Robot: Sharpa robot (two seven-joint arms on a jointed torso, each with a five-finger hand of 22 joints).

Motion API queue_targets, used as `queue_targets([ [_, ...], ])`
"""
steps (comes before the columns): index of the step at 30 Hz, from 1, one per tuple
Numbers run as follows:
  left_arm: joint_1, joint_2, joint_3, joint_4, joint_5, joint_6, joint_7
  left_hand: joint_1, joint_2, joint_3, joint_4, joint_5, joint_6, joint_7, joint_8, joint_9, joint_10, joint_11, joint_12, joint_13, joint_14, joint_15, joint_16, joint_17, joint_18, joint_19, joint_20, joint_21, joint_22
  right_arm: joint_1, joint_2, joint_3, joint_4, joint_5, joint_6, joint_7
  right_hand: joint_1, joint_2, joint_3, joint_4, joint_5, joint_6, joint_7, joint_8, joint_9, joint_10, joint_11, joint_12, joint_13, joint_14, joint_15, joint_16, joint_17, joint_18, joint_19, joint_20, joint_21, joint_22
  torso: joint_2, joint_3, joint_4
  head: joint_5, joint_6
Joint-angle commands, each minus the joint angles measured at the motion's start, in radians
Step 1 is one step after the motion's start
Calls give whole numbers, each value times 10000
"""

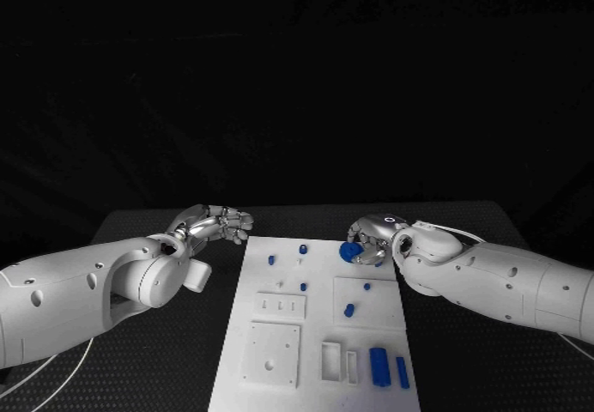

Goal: Assemble the parts on the task board

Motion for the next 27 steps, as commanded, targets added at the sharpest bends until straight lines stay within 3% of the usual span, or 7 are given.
queue_targets([
  [1, 4, 21, 4, 14, -42, 87, 43, -132, 5, 20, -28, -25, -66, 15, -69, 15, -98, 6, -67, -9, 31, 6, -44, 11, 140, -44, 1, 36, -17, -15, 11, -8, -48, 83, 339, 115, -13, 129, 240, 157, -213, 631, 226, 56, 3, -594, 33, 43, -29, 28, 17, -55, 27, 169, -4, -7, 21, 157, -3, 4, 13, -16, 6],
  [5, 5, 9, 4, 43, -43, 82, 42, -143, 6, 30, -31, -23, -74, 24, -72, 18, -101, 13, -70, -8, 31, 6, -49, 17, 141, -46, 0, 41, -21, -15, 47, -11, -154, 59, 419, 138, 179, 214, 827, 393, -854, 809, 172, 124, 8, -588, -19, 76, -76, 48, -30, -93, 90, 169, -4, -10, 28, 172, 7, -1, 10, -46, 0],
  [7, 5, 9, 4, 50, -44, 88, 44, -143, 6, 33, -34, -23, -75, 23, -72, 19, -102, 12, -71, -7, 31, 6, -50, 18, 141, -47, 0, 42, -22, -18, 72, -22, -178, 29, 412, 146, 235, 253, 944, 419, -936, 886, 152, 161, 21, -582, -34, 87, -83, 53, -45, -97, 106, 169, -1, -10, 37, 178, 12, 3, 10, -29, 2],
  [18, 5, -10, 4, 64, -49, 74, 33, -136, 5, 57, -59, -22, -75, 6, -67, 29, -105, -5, -75, -4, 28, 6, -59, 26, 143, -55, 0, 51, -29, -41, 77, -38, -211, -169, 518, 75, 312, 291, 1099, 418, -1001, 1095, 86, 267, 67, -556, -96, 121, -106, 65, -99, -107, 158, 169, 2, -5, 82, 197, 7, 7, 15, -6, -62],
  [27, 5, -3, 4, 58, -53, 83, 23, -137, 4, 65, -67, -23, -78, 3, -67, 32, -108, -9, -78, -4, 27, 7, -63, 30, 143, -57, 0, 55, -31, -114, 68, -98, -224, -707, 447, -19, 429, -59, 888, 30, -986, 979, 111, 198, 48, -593, -75, 130, -142, 64, -86, -142, 215, 169, -34, -16, 131, 201, -5, 9, 0, -66, -82],
])
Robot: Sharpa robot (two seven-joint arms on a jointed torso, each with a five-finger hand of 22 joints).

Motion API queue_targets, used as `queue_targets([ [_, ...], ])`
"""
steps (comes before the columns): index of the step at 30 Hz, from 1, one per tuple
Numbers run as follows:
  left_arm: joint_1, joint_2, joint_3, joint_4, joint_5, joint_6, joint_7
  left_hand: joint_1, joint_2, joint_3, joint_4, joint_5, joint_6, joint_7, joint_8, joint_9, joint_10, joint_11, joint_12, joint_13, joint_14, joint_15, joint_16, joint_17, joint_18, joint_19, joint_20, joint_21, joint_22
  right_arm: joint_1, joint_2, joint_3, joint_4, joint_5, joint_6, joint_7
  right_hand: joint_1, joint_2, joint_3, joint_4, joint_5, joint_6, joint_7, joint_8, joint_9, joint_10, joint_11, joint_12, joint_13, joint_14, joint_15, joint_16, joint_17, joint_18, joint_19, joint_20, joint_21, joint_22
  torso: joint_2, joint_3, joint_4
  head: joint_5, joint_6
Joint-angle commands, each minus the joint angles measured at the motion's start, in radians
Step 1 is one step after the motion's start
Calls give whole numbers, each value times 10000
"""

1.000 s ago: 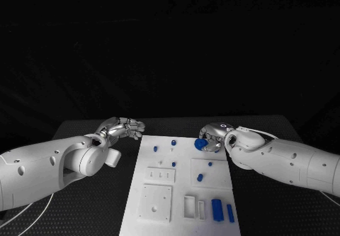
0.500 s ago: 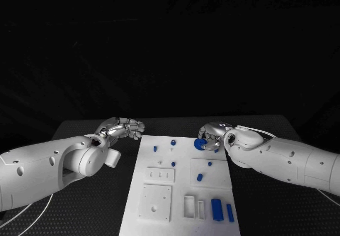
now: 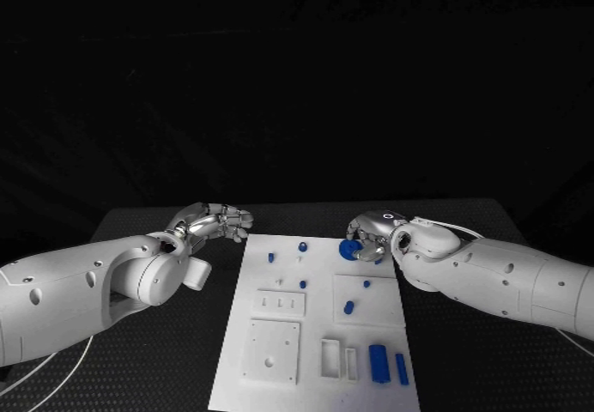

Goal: Assemble the parts on the task board

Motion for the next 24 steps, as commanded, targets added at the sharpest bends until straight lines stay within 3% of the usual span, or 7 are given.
queue_targets([
  [1, 5, 13, 5, 23, -43, 65, 50, -99, -35, 35, -38, -24, -79, 3, -29, 14, -36, -11, -42, -3, 27, 8, -64, 11, 100, -57, -2, 56, -13, -131, -22, -75, -27, -470, 423, -117, -2, -108, -51, -106, -33, 980, 113, -20, -14, -594, -73, 67, -20, -4, -80, -58, 20, 169, -19, -34, 40, 201, -8, 5, 7, -35, 0],
  [6, 5, 25, 5, 7, -43, 55, 48, -101, -36, 38, -41, -24, -80, 2, -29, 16, -38, -12, -43, -3, 27, 8, -66, 13, 100, -58, -1, 58, -14, -140, 18, -113, -74, -446, 585, -61, 16, -130, -161, -216, -37, 993, 112, -12, -5, -599, -72, 77, -29, 0, -77, -71, 39, 169, -27, -29, 47, 195, -14, 10, 25, -8, -4],
  [10, 5, 25, 5, 7, -43, 42, 49, -102, -35, 39, -42, -24, -81, 1, -29, 16, -39, -12, -44, -3, 27, 9, -67, 13, 100, -58, -1, 59, -14, -155, 23, -138, -94, -445, 527, -14, 102, 43, -90, -222, -41, 1098, 89, 44, 23, -590, -93, 85, -38, 4, -90, -83, 49, 169, -26, -28, 43, 185, -9, 1, 26, 7, -1],
  [14, 5, 28, 5, 12, -43, 39, 53, -105, -33, 42, -43, -24, -81, 1, -29, 17, -39, -12, -44, -2, 27, 9, -68, 15, 99, -59, 0, 61, -15, -156, 38, -138, -116, -443, 574, 34, 137, 243, 160, -43, -64, 1352, 11, 174, 92, -524, -161, 111, -65, 26, -146, -90, 82, 169, -4, -7, 47, 175, -14, 3, -3, 16, -8],
  [18, 5, 32, 5, 16, -43, 39, 51, -108, -31, 44, -44, -24, -82, 0, -29, 19, -39, -13, -45, -2, 27, 9, -69, 16, 99, -59, 0, 62, -16, -156, 44, -138, -125, -384, 556, 96, 77, 390, 322, 134, -84, 1569, -67, 292, 170, -480, -230, 116, -95, 35, -206, -92, 118, 169, 3, -2, 60, 178, -8, 1, 6, 27, -4],
  [24, 5, 27, 5, 2, -44, 42, 50, -110, -30, 49, -47, -23, -82, -1, -28, 21, -39, -14, -45, -1, 27, 10, -71, 19, 99, -60, 0, 65, -18, -156, 36, -137, -25, -215, 134, 141, -46, 498, 390, 299, -86, 1810, -169, 450, 305, -390, -325, 139, -123, 39, -294, -80, 170, 169, 33, -17, 96, 182, -8, -5, 18, 9, 1],
])
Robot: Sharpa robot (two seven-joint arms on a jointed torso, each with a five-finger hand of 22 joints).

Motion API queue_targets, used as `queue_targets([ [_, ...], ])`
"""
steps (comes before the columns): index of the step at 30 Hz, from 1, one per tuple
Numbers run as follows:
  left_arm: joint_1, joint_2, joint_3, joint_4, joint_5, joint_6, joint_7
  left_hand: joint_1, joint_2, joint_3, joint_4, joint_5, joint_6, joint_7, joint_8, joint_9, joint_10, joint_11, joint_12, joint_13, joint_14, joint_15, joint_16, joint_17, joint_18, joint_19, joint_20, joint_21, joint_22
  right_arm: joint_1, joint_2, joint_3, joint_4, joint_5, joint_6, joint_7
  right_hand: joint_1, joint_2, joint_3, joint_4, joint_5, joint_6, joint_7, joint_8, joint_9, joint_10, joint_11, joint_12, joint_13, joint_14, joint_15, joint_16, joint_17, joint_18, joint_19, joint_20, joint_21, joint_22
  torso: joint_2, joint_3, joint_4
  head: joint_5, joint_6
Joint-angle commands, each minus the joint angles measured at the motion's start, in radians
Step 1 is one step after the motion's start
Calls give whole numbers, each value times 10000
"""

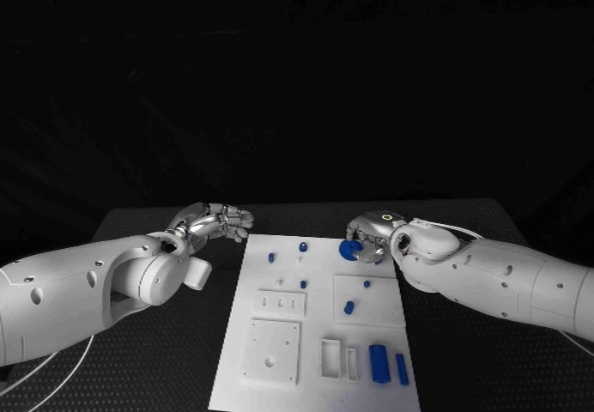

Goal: Assemble the parts on the task board

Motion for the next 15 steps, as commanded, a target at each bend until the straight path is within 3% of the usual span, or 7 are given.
queue_targets([
  [1, 5, 13, 6, 9, -42, 49, 59, -69, 11, 22, -21, -22, -84, -2, -28, 14, -40, -13, -45, -1, 28, 10, -31, 12, 133, -60, 0, 66, -10, -135, -2, -89, 48, 128, 142, -18, -74, 67, -1, 86, -42, 1825, -179, 53, 45, -351, -314, 58, -14, 6, -86, -43, 23, 169, 62, -38, 49, 184, 4, -7, 6, -8, 6],
  [5, 5, 11, 6, 1, -46, 36, 66, -57, 17, 37, -36, -14, -84, -5, -26, 19, -39, -14, -46, 1, 28, 9, -34, 17, 135, -62, -2, 71, -13, -135, -46, -83, 179, 81, 33, -198, -343, 4, -105, 279, -58, 1806, -194, 57, 93, -310, -334, 65, -26, 12, -113, -29, 57, 169, 99, -56, 77, 183, 4, -3, 8, -24, 34],
  [15, 5, -11, 6, 13, -68, 14, 74, -55, 21, 48, -48, -11, -85, -6, -25, 23, -39, -16, -47, 3, 30, 9, -37, 21, 135, -64, -1, 76, -15, -101, -169, 14, 472, -368, -376, -637, -354, -46, -68, 333, -57, 1876, -237, 115, 165, -278, -373, 71, -36, 12, -145, -22, 84, 169, 110, -99, 92, 180, 6, -13, 6, -52, 97],
])
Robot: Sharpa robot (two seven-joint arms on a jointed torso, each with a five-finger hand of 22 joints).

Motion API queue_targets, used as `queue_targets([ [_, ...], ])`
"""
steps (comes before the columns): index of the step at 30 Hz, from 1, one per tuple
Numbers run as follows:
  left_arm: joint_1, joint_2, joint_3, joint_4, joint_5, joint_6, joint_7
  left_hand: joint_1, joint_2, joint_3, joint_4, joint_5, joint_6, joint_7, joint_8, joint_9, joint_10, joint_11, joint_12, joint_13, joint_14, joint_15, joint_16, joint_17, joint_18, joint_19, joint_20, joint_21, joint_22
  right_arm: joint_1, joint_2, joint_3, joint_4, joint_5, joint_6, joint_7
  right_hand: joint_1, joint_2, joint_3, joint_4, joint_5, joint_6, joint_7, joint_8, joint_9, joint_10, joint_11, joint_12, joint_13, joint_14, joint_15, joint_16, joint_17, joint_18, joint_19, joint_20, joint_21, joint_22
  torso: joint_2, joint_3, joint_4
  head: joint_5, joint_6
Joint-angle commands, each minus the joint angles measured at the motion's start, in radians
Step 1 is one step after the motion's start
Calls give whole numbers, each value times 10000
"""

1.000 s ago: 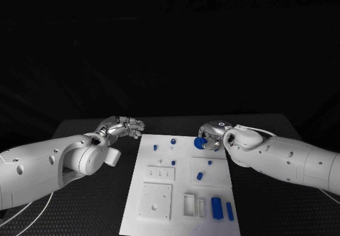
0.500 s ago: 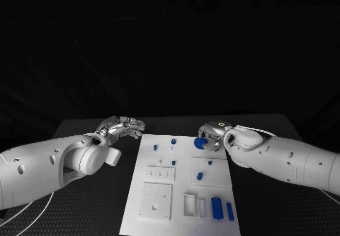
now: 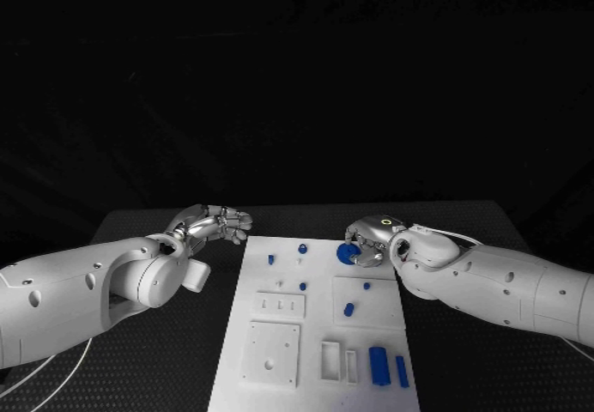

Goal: Assemble the parts on the task board

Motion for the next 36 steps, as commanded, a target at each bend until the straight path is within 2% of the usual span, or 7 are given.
queue_targets([
  [1, 5, 4, 6, 30, -60, 18, 76, -55, 20, 22, -23, -11, -86, -7, -25, 14, -39, -16, -47, 3, 30, 9, -38, 14, 167, -64, -1, 38, -16, -6, -20, 10, 92, -398, -107, -355, -80, -25, 12, 49, -57, 1878, -237, 37, 39, -267, -361, 32, -10, -12, -90, -25, 12, 169, 36, -59, 51, 180, 3, -3, 4, -27, 32],
  [10, 5, -15, 6, 32, -73, -6, 79, -54, 24, 31, -32, -8, -86, -9, -24, 18, -38, -18, -48, 5, 30, 10, -41, 18, 167, -66, -1, 43, -18, 104, -132, 71, 709, -1100, -799, -793, -63, -186, 97, 162, -56, 1924, -271, 76, 111, -206, -395, 30, -29, -2, -123, -19, 40, 169, 76, -96, 80, 177, -2, 6, -12, -3, 71],
  [16, 6, -18, 7, 19, -73, -20, 89, -55, 25, 35, -38, -7, -87, -9, -23, 20, -37, -19, -48, 6, 31, 10, -43, 20, 167, -67, 0, 46, -20, 206, -95, 97, 1276, -1717, -1021, -1020, -40, -293, 148, 254, -57, 1945, -287, 92, 154, -161, -412, 20, -46, 7, -140, -15, 57, 169, 105, -117, 101, 176, -8, 1, -6, -1, 108],
  [23, 6, -25, 7, 24, -73, -34, 97, -53, 30, 42, -45, -5, -88, -10, -23, 23, -36, -19, -48, 8, 32, 10, -44, 24, 167, -68, 0, 50, -21, 217, 257, 95, 1573, -2129, -1092, -1136, -17, -454, 198, 347, -57, 1955, -297, 96, 192, -120, -423, 3, -65, 14, -152, -14, 74, 169, 130, -134, 120, 174, -1, 3, 13, 17, 165],
  [29, 7, -4, 9, 25, -73, -9, 113, -53, 32, 48, -53, -3, -86, -11, -20, 27, -33, -20, -47, 10, 33, 10, -46, 27, 167, -69, 0, 54, -24, 173, 830, 36, 1481, -2245, -1096, -1126, 15, -493, 237, 391, -57, 1952, -300, 92, 207, -109, -426, -8, -74, 15, -155, -16, 81, 169, 136, -142, 125, 172, 11, -3, 16, 62, 170],
  [34, 7, 53, 9, -9, -73, -7, 114, -57, 27, 48, -59, -4, -87, -10, -20, 29, -31, -20, -47, 11, 33, 11, -48, 30, 167, -71, 1, 57, -25, 37, 1228, 5, 1257, -2149, -1053, -1086, 81, -517, 293, 402, -57, 1928, -296, 76, 217, -115, -424, -29, -86, 12, -155, -25, 85, 169, 132, -150, 123, 169, 12, -6, 42, 100, 154],
  [36, 8, 86, 10, -3, -73, -3, 119, -60, 26, 48, -60, -4, -87, -10, -20, 29, -31, -19, -47, 12, 33, 11, -49, 30, 166, -71, 2, 58, -25, -34, 1367, -16, 1182, -2149, -1018, -1085, 82, -521, 296, 406, -57, 1924, -294, 73, 217, -115, -423, -32, -87, 12, -155, -25, 86, 169, 131, -150, 123, 169, 10, -6, 32, 143, 163],
])
